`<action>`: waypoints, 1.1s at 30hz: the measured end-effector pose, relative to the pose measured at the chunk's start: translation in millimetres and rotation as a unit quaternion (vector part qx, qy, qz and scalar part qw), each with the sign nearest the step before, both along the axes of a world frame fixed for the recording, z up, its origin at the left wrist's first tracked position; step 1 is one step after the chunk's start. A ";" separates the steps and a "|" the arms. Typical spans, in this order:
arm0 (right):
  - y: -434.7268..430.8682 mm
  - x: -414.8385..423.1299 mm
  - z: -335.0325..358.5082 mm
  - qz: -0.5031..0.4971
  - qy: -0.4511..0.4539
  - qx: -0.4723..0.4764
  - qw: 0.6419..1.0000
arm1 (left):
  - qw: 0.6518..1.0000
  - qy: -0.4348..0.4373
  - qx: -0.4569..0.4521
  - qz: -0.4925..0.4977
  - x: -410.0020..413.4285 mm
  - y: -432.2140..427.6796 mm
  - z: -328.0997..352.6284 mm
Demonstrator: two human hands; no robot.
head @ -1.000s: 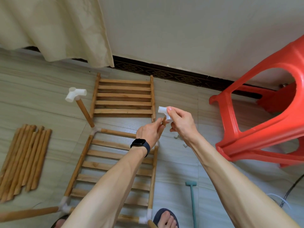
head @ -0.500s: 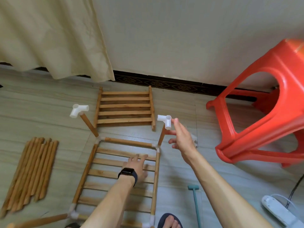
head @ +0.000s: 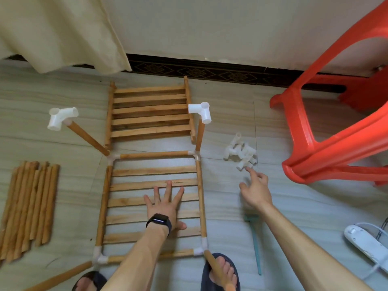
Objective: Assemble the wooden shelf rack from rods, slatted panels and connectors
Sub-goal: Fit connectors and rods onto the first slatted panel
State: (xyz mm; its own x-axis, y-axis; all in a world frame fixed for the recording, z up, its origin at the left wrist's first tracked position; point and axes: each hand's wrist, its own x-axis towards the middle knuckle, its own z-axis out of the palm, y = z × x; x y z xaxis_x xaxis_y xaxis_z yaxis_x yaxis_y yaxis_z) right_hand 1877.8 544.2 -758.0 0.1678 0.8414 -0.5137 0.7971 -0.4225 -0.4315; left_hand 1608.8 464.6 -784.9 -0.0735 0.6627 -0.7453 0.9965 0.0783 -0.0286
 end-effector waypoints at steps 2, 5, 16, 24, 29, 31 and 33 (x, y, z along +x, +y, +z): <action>16.1 -1.5 -5.0 0.035 -0.023 0.010 0.999 | 1.000 -0.009 0.002 0.027 3.0 7.0 -2.3; 34.9 -2.0 -14.2 0.076 -0.045 -0.016 0.996 | 0.997 -0.027 0.002 0.068 5.2 12.2 -5.4; 3.5 -11.0 -34.5 0.125 -0.105 0.016 0.987 | 0.992 -0.083 -0.003 0.094 -14.6 13.7 -12.3; -25.1 -34.1 40.9 -0.294 0.498 -0.149 0.802 | 0.999 -0.032 -0.004 0.044 -34.1 20.9 9.2; -47.6 -28.2 105.0 -0.233 0.593 -0.249 0.730 | 0.947 -0.226 0.059 0.218 -14.1 20.9 71.4; -56.6 -29.6 127.7 -0.214 0.600 -0.273 0.721 | 0.884 -0.363 0.066 0.286 0.7 17.6 110.6; -63.9 -32.5 150.6 -0.188 0.598 -0.281 0.726 | 0.822 -0.461 0.074 0.326 15.3 13.2 153.0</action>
State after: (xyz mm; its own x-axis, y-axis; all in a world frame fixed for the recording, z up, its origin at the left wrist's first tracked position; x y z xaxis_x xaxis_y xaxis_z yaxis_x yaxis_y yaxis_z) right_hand 1845.3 480.2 -607.4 -0.5178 0.4528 -0.7259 -0.2243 -0.8906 -0.3956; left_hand 1624.0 477.8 -631.9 0.1014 0.7943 -0.5990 0.3339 0.5400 0.7726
